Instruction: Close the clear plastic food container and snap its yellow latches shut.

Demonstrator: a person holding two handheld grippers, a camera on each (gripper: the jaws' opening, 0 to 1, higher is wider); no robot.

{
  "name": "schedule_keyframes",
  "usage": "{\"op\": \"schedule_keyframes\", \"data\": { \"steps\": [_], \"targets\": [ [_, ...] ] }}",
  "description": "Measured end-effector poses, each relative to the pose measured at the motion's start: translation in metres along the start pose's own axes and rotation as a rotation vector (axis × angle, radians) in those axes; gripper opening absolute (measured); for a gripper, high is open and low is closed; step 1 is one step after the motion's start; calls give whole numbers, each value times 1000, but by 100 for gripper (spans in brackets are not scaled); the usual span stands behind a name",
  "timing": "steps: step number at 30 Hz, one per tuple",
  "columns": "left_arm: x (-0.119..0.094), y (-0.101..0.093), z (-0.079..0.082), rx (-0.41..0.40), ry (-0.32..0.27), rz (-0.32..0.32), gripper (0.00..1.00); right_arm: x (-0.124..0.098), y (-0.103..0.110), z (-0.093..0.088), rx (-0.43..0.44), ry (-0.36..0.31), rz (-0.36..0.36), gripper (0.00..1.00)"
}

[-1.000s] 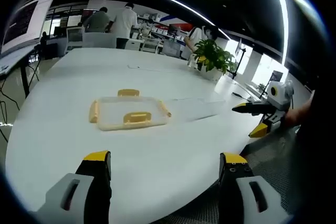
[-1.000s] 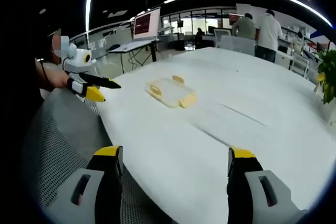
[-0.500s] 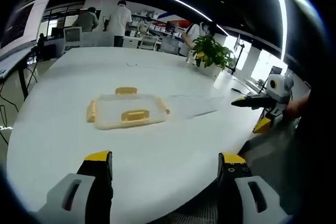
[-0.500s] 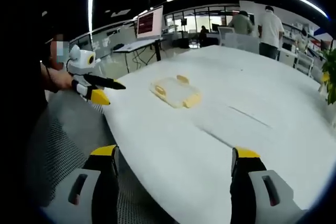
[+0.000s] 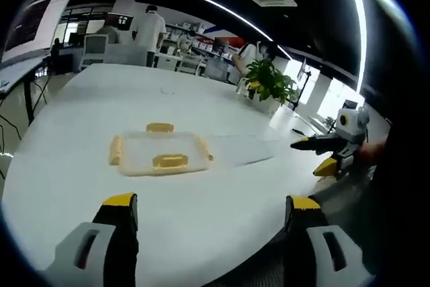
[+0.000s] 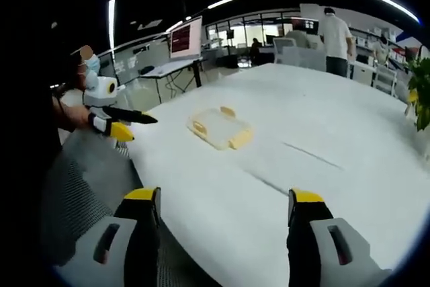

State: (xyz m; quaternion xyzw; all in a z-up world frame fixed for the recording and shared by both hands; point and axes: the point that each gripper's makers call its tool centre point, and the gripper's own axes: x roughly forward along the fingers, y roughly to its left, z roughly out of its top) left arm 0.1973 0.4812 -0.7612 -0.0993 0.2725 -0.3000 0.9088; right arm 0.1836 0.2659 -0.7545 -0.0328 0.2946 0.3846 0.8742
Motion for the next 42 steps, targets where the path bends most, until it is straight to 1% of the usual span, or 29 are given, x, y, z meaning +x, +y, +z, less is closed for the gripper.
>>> {"op": "schedule_keyframes", "data": {
  "steps": [2, 3, 6, 7, 9, 11, 12, 13, 15, 18, 20, 21, 24, 28, 30, 31, 33, 36, 37, 38, 39, 42],
  "targets": [
    [-1, 8, 2, 18, 3, 22, 88, 1, -1, 3, 1, 1, -3, 77],
    [-2, 16, 4, 38, 6, 48, 87, 2, -1, 7, -4, -9, -1, 77],
    [-3, 24, 9, 21, -11, 55, 87, 6, 0, 15, -4, -23, 5, 76],
    [-3, 25, 9, 19, -4, 54, 87, 7, 0, 17, -3, -27, 6, 76],
    [-3, 24, 7, 46, 13, 49, 87, 11, 0, 20, -2, -32, 6, 76],
    [-4, 25, 5, 56, 20, 48, 86, 13, 2, 22, 0, -34, 8, 76],
    [-4, 25, 6, 64, 18, 46, 85, 14, 3, 22, 1, -35, 10, 76],
    [-4, 24, 8, 83, 2, 46, 84, 15, 4, 22, 0, -32, 11, 76],
    [-5, 24, 9, 78, -5, 42, 85, 16, 6, 21, 0, -29, 15, 76],
    [-4, 27, 9, 63, 2, 41, 85, 18, 8, 22, 5, -25, 15, 75],
    [-3, 31, 7, 87, 25, 50, 85, 19, 8, 23, 1, -24, 12, 75],
    [-4, 38, 3, 111, 63, 77, 85, 20, 8, 24, -1, -21, 12, 75],
    [-2, 37, 12, 95, 43, 60, 85, 23, 7, 27, 0, -22, 14, 75],
    [1, 42, 15, 93, 52, 58, 85, 27, 6, 32, -7, -22, 19, 75],
    [4, 41, 13, 114, 73, 51, 82, 29, 6, 35, -10, -26, 23, 75],
    [4, 41, 8, 129, 108, 43, 79, 31, 6, 37, -12, -26, 26, 75],
    [6, 44, 3, 150, 138, 48, 74, 35, 5, 40, -31, -25, 26, 76],
    [8, 44, 4, 152, 136, 34, 76, 39, 7, 43, -42, -14, 44, 75],
    [8, 45, 3, 162, 146, 33, 77, 40, 7, 44, -50, -13, 47, 75],
    [7, 46, 3, 190, 161, 31, 78, 42, 8, 45, -60, -11, 51, 75],
    [7, 47, 4, 202, 164, 29, 78, 43, 8, 46, -62, -9, 53, 75],
    [7, 54, 7, 197, 169, 27, 77, 49, 7, 46, -62, -6, 57, 75]
  ]
}}
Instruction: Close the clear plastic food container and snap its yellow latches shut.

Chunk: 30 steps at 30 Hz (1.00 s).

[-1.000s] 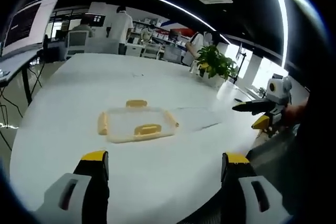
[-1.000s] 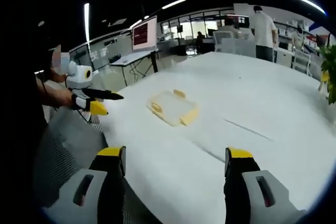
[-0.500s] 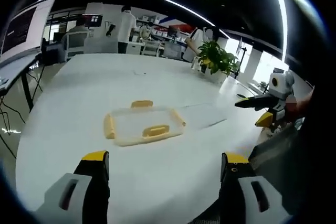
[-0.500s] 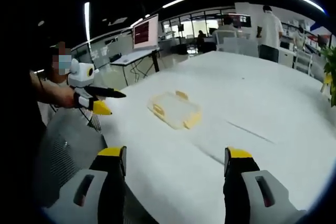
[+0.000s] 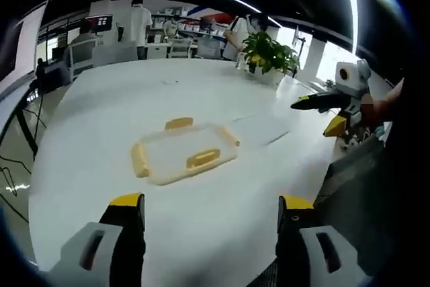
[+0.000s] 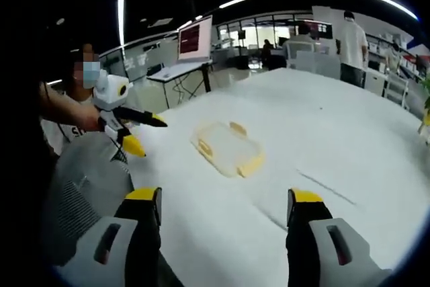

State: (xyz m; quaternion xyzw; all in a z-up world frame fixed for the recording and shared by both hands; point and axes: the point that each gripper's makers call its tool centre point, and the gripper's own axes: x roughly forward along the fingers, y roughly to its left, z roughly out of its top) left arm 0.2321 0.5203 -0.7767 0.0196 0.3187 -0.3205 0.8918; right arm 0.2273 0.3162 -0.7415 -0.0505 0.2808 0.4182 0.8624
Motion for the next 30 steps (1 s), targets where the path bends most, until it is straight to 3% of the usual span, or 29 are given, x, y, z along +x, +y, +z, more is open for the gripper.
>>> {"op": "schedule_keyframes", "data": {
  "steps": [4, 11, 23, 30],
  "targets": [
    [2, 10, -4, -6, 43, -5, 71, 4, 4, -2, 12, 10, 16, 75],
    [4, 19, 5, -21, 60, -20, 67, 13, 5, 1, -12, 23, 33, 74],
    [11, 25, 14, 56, 76, -34, 66, 27, -13, 17, -24, 9, 16, 67],
    [18, 33, 24, 105, 90, -51, 64, 33, -19, 18, -41, 25, 15, 63]
  ]
}}
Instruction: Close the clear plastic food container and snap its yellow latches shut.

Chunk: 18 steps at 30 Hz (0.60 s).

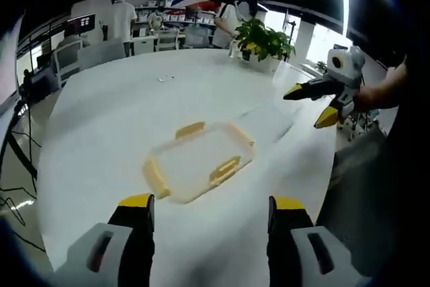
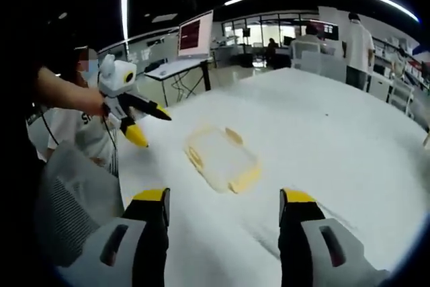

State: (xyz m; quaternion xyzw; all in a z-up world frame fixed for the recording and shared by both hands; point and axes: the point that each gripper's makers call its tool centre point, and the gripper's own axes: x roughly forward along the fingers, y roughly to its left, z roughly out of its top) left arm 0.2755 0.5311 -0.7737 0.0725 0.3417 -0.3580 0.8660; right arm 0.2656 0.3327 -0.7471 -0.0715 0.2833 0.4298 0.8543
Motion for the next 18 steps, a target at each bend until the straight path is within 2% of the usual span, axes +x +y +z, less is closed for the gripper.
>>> {"op": "schedule_keyframes", "data": {
  "steps": [12, 18],
  "targets": [
    [4, 11, -5, 59, 53, -20, 63, 9, -3, 2, -20, 3, 10, 58],
    [9, 12, -6, 115, 91, -44, 63, 15, -2, 0, -61, 31, 32, 58]
  ]
}}
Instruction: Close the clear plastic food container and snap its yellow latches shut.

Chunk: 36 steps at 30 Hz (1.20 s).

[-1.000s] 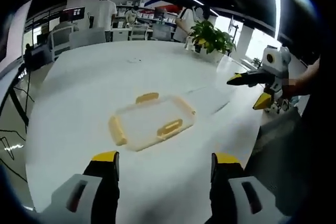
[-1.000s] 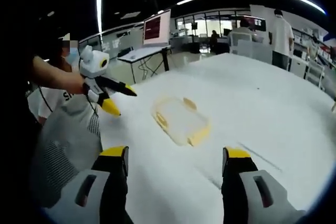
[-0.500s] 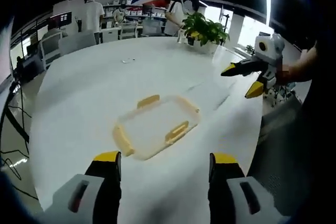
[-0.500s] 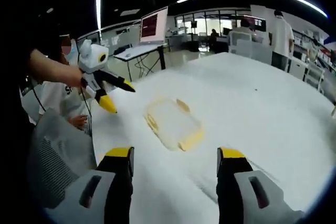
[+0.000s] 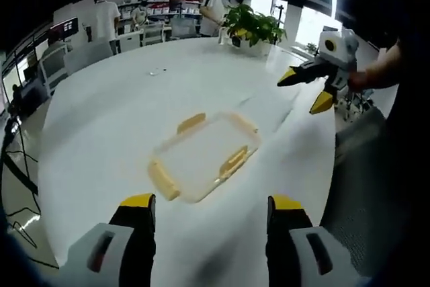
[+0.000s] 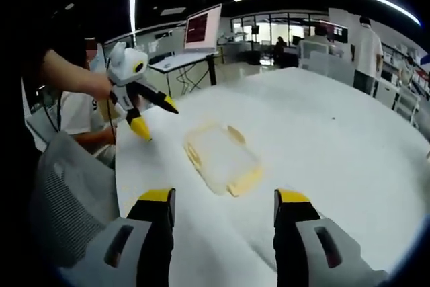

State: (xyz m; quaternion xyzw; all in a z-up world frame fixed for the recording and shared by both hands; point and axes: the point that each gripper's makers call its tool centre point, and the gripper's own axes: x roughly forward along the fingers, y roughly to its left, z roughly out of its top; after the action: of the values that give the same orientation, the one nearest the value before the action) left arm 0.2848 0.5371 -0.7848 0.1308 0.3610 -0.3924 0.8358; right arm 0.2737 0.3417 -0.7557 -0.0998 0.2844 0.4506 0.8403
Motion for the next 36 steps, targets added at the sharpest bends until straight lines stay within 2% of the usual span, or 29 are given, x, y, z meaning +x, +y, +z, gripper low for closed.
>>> {"op": "schedule_keyframes", "data": {
  "steps": [6, 9, 13, 22, 27, 31, 33, 36],
  "targets": [
    [0, 0, 4, 9, 13, -14, 63, 6, -2, 1, -50, 13, 30, 58],
    [4, -1, 2, 56, 32, -32, 61, 9, -3, 3, -65, 27, 39, 57],
    [10, 5, -2, 93, 62, -45, 57, 15, -3, 3, -98, 55, 60, 56],
    [16, 23, -1, 172, 104, -53, 58, 33, 0, -4, -187, 122, 121, 57],
    [23, 27, 1, 206, 124, -67, 58, 39, -5, -5, -193, 138, 128, 56],
    [28, 29, 0, 258, 149, -86, 53, 43, -11, -9, -206, 167, 125, 56],
    [30, 31, 1, 260, 159, -91, 53, 46, -15, -10, -239, 182, 120, 56],
    [34, 31, 2, 279, 173, -101, 54, 50, -19, -10, -231, 200, 124, 55]
  ]
}}
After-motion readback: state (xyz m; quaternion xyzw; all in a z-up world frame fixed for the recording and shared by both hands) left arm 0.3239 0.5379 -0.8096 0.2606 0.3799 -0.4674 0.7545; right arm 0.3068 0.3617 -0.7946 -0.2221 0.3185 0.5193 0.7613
